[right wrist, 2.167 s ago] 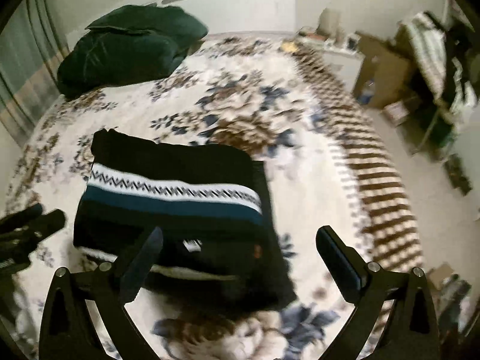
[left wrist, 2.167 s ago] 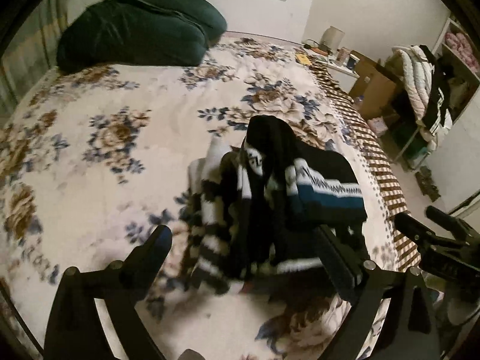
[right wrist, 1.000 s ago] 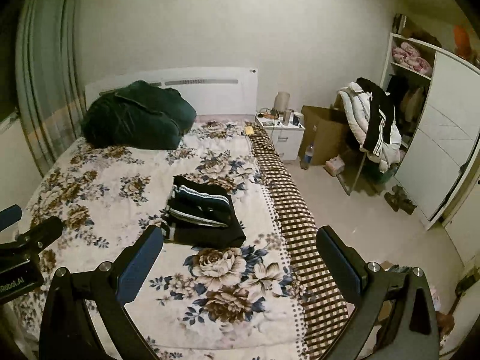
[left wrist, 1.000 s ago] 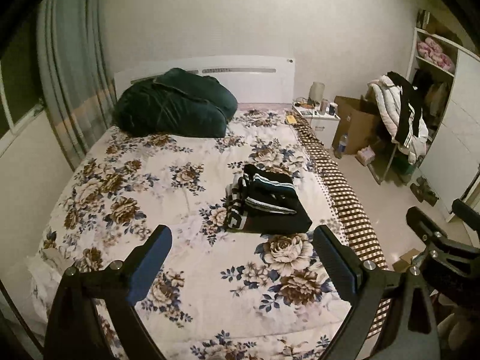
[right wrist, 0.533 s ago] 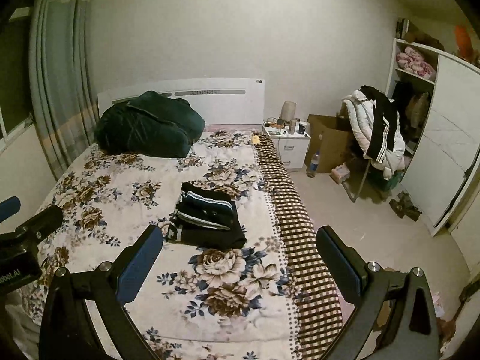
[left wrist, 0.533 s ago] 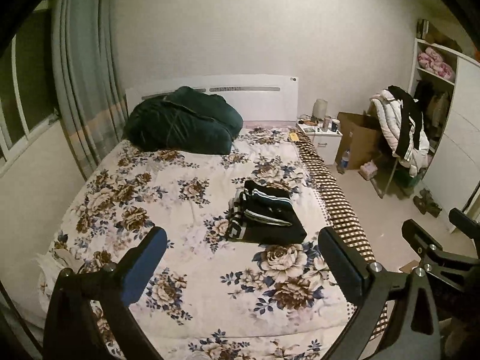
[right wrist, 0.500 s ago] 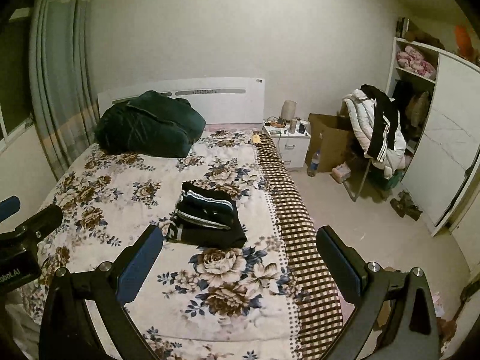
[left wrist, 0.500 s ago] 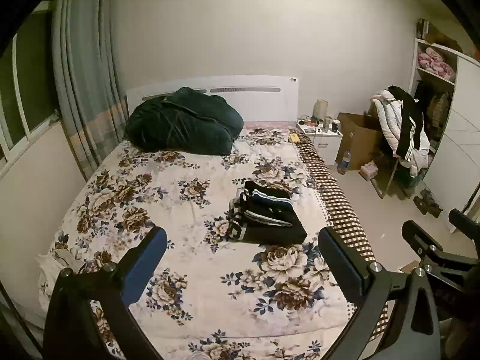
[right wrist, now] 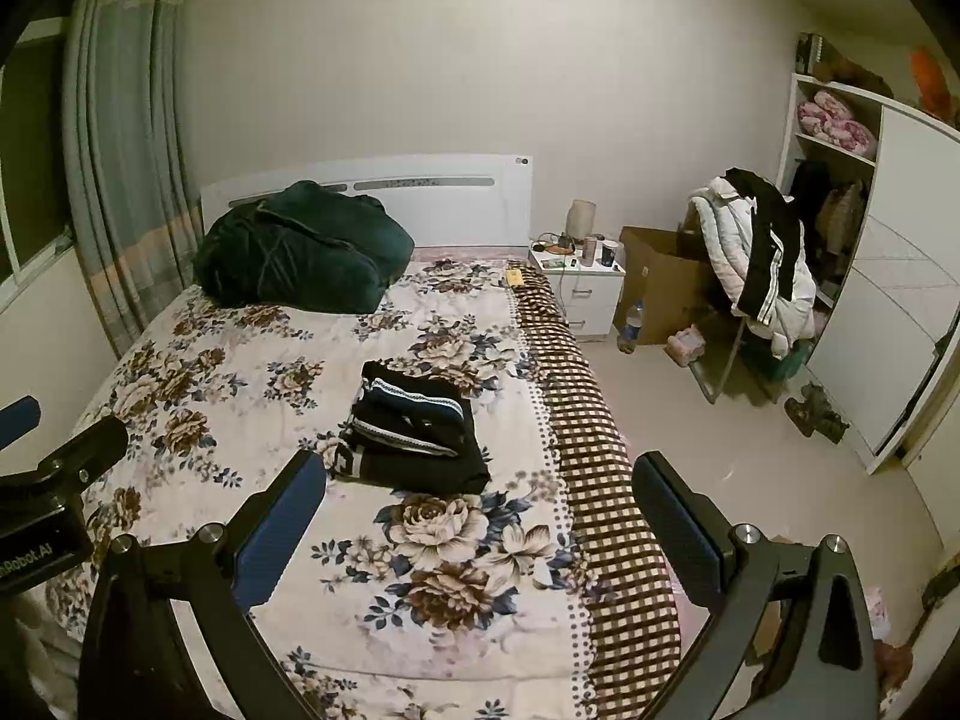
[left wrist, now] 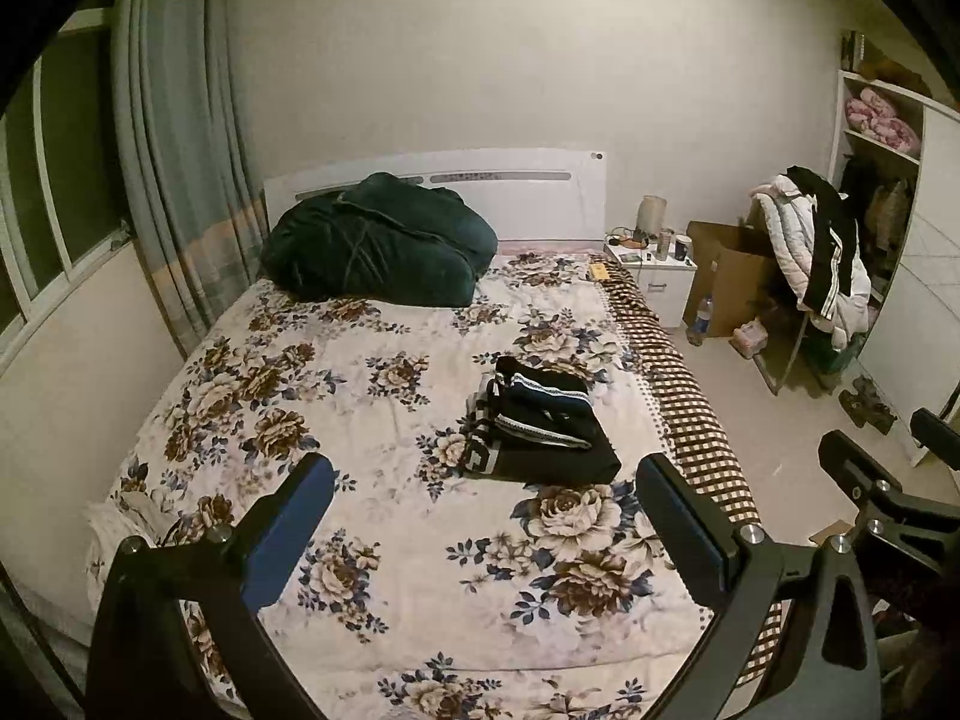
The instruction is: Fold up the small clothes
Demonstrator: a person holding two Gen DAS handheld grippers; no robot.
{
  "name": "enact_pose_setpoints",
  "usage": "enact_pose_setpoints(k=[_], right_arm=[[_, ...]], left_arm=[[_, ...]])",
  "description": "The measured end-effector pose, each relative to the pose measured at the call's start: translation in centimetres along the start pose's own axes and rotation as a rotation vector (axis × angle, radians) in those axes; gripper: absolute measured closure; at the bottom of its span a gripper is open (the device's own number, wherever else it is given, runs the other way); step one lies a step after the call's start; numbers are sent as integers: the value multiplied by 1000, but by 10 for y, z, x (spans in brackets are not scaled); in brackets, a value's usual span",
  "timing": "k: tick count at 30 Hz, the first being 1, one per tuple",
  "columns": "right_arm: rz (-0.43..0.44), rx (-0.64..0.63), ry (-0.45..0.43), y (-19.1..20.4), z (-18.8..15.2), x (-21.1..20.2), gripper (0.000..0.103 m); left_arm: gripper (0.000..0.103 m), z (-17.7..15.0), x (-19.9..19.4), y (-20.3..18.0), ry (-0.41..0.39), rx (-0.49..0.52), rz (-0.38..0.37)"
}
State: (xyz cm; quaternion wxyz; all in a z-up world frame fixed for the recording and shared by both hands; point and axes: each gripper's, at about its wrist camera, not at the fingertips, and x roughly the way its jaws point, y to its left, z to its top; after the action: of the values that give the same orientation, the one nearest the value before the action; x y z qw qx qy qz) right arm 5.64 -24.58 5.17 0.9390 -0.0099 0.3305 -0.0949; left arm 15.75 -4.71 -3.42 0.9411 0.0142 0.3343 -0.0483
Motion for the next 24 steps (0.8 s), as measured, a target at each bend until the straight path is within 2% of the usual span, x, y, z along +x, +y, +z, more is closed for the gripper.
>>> enact_pose_setpoints(k=[24], right_arm=[[38,0,2,5,0,3,0]], left_arm=[[0,-4,-6,4,-3,-18,21]])
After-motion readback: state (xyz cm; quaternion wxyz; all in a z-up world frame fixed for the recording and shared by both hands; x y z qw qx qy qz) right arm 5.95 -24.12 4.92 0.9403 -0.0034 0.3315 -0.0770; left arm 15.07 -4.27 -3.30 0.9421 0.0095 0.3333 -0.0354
